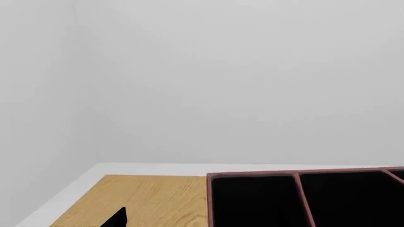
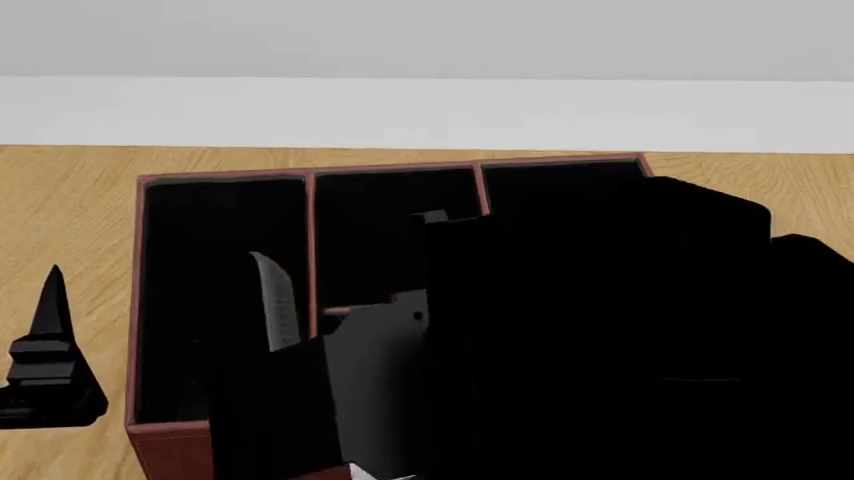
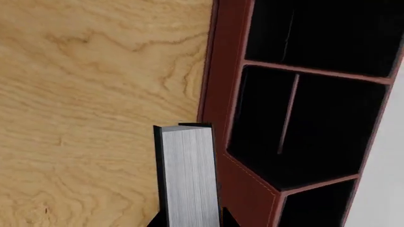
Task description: Pick up the book and place it in the front compartment of the caddy.
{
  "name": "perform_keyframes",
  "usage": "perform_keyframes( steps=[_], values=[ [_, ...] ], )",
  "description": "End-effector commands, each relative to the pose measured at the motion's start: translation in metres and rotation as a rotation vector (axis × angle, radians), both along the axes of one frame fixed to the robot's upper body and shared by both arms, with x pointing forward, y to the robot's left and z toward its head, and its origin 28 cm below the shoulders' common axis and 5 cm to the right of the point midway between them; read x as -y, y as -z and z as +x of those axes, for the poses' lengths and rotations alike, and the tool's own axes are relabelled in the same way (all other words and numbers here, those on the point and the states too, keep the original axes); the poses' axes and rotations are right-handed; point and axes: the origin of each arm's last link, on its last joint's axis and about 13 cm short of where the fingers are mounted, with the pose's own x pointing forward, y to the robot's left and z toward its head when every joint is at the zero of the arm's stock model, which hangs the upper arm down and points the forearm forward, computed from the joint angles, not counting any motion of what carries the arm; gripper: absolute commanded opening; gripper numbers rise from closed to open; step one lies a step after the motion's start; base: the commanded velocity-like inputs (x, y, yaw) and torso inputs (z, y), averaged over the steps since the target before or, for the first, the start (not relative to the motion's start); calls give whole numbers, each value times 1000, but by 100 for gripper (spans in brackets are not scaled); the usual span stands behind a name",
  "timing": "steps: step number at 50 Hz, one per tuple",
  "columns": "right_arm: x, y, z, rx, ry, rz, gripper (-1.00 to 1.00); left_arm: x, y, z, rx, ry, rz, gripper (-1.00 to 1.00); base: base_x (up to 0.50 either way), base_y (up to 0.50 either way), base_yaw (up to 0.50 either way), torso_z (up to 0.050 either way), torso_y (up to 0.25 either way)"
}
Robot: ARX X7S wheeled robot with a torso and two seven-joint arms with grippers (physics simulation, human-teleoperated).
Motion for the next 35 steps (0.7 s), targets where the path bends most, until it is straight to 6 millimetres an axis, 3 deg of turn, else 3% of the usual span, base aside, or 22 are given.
perform_keyframes(
  steps=[1, 35],
  values=[
    [-11, -23, 7, 167, -88, -16, -100, -3, 2, 7, 22, 2, -21, 100, 0, 0, 0, 0, 0],
    [9, -49, 55, 269, -20, 181, -100, -3, 4, 7, 18, -4, -15, 100, 0, 0, 0, 0, 1]
  ],
)
